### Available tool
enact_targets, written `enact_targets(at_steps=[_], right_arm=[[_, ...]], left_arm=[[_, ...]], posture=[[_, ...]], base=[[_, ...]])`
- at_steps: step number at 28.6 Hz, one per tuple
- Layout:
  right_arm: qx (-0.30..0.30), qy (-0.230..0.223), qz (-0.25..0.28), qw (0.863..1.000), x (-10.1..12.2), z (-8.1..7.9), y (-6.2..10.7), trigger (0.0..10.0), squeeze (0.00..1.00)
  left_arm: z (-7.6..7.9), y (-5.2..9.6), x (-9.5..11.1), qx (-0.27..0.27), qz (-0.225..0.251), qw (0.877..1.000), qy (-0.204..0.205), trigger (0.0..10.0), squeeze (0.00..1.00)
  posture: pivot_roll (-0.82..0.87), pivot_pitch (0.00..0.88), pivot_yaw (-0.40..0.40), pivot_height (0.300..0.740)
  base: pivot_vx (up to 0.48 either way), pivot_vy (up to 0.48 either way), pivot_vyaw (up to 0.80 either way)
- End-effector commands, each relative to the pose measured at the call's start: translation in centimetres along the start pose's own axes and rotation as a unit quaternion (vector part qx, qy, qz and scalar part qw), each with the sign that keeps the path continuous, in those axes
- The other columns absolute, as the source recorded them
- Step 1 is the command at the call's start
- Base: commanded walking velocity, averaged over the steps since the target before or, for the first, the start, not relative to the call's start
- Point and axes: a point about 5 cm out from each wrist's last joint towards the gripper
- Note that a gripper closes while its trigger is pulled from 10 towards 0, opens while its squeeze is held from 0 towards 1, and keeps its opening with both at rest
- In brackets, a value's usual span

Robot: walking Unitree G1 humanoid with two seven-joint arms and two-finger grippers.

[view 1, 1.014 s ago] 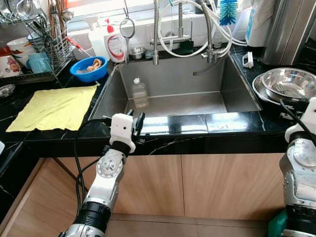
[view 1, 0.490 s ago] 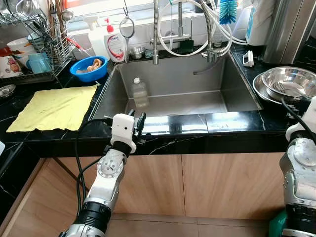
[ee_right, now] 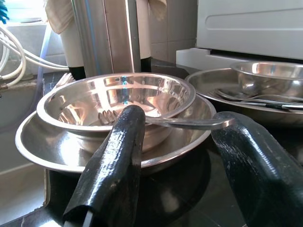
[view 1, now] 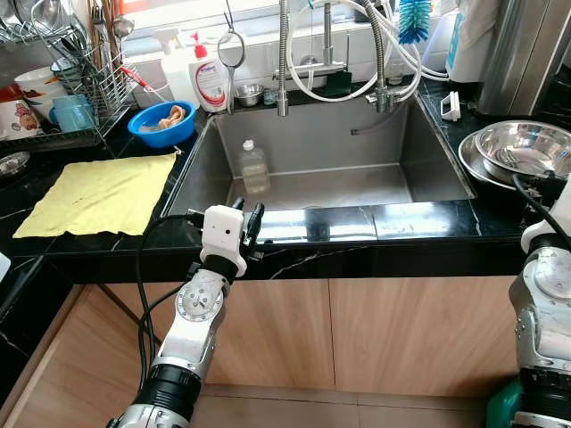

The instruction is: Kitchen organization

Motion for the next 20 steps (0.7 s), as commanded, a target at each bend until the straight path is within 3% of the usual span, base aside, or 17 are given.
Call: enact_targets(at_steps=[1, 2, 3, 4, 20], right_arm=[[0.004, -0.006, 0.01, 1.0, 0.55, -0.48, -0.24, 10.0, 0.0], [0.004, -0.006, 0.01, 1.0, 0.56, -0.5, -0.24, 10.0, 0.0], [0.006, -0.008, 0.012, 1.0, 0.6, -0.55, -0.26, 7.6, 0.0], [0.007, -0.01, 0.013, 1.0, 0.62, -0.58, -0.25, 0.0, 0.0], [0.012, -0.016, 0.006, 1.0, 0.45, -1.18, -0.25, 0.0, 0.0]], left_arm=[[-0.48, -0.11, 0.39, 0.0, 0.007, 1.0, -0.013, 10.0, 0.0], [-0.5, -0.1, 0.39, 0.001, 0.007, 1.0, -0.013, 10.0, 0.0], [-0.52, -0.09, 0.39, 0.001, 0.006, 1.0, -0.013, 10.0, 0.0], [-0.51, -0.09, 0.39, 0.001, 0.006, 1.0, -0.013, 10.0, 0.0], [-0.58, -0.22, 0.39, 0.001, 0.006, 1.0, -0.015, 10.0, 0.0]], posture=[[-0.21, 0.0, 0.172, 0.74], [-0.21, 0.0, 0.172, 0.74], [-0.21, 0.0, 0.173, 0.74], [-0.21, 0.0, 0.173, 0.74], [-0.21, 0.0, 0.175, 0.74]], base=[[0.0, 0.0, 0.0], [0.0, 0.0, 0.0], [0.0, 0.0, 0.0], [0.0, 0.0, 0.0], [0.0, 0.0, 0.0]])
Point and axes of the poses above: a point about 5 cm out from each wrist's last joint towards the gripper, its own y axis pointing back from the gripper into the wrist, its own x axis along the axis of the wrist's last joint, z = x × y, and after that the axes turned 9 degrees about -y, right-handed
